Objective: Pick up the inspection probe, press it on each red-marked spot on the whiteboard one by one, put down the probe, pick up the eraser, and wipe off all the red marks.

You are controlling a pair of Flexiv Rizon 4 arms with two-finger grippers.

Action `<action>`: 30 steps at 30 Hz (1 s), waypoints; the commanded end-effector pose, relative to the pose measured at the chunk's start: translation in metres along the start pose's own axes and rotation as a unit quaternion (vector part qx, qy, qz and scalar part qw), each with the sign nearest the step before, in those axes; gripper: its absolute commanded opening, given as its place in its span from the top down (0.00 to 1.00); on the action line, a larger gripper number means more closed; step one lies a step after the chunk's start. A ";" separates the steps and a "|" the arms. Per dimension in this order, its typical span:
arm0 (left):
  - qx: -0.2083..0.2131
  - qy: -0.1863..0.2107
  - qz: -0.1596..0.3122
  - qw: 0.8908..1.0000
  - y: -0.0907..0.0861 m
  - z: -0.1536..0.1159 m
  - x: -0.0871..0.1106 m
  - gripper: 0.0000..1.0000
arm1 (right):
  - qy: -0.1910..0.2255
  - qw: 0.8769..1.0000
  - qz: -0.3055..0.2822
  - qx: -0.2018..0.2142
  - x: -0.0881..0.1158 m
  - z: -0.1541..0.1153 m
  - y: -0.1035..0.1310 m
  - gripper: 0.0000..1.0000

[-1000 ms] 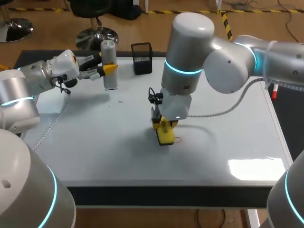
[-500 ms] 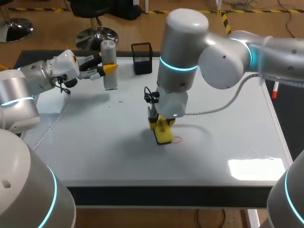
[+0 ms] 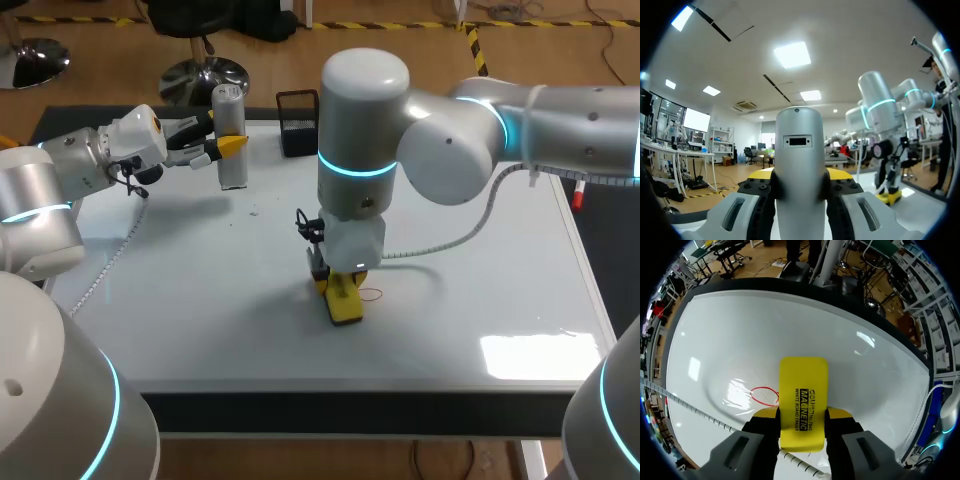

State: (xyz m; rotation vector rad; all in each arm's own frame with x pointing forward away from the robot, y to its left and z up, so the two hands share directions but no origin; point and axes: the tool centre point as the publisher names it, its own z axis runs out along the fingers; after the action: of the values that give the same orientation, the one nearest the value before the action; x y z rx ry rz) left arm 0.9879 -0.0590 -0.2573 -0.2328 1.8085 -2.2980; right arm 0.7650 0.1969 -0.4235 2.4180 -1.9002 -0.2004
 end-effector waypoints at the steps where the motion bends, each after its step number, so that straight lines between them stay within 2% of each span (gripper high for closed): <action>1: 0.000 0.000 0.000 1.000 -0.001 0.001 0.000 1.00 | 0.024 1.000 -0.001 0.004 -0.001 0.002 0.003 1.00; 10: 0.000 0.000 0.000 1.000 -0.001 0.001 0.000 1.00 | 0.033 0.999 0.004 0.009 0.011 0.009 0.009 1.00; 30: 0.000 0.000 0.000 1.000 -0.001 0.001 0.000 1.00 | 0.042 0.998 0.045 -0.009 0.063 0.027 0.031 1.00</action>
State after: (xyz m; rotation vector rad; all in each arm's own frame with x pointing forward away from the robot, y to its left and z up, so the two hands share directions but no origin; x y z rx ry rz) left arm 0.9879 -0.0590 -0.2572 -0.2327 1.8085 -2.2980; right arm 0.7498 0.1452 -0.4341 2.2800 -1.9499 -0.1137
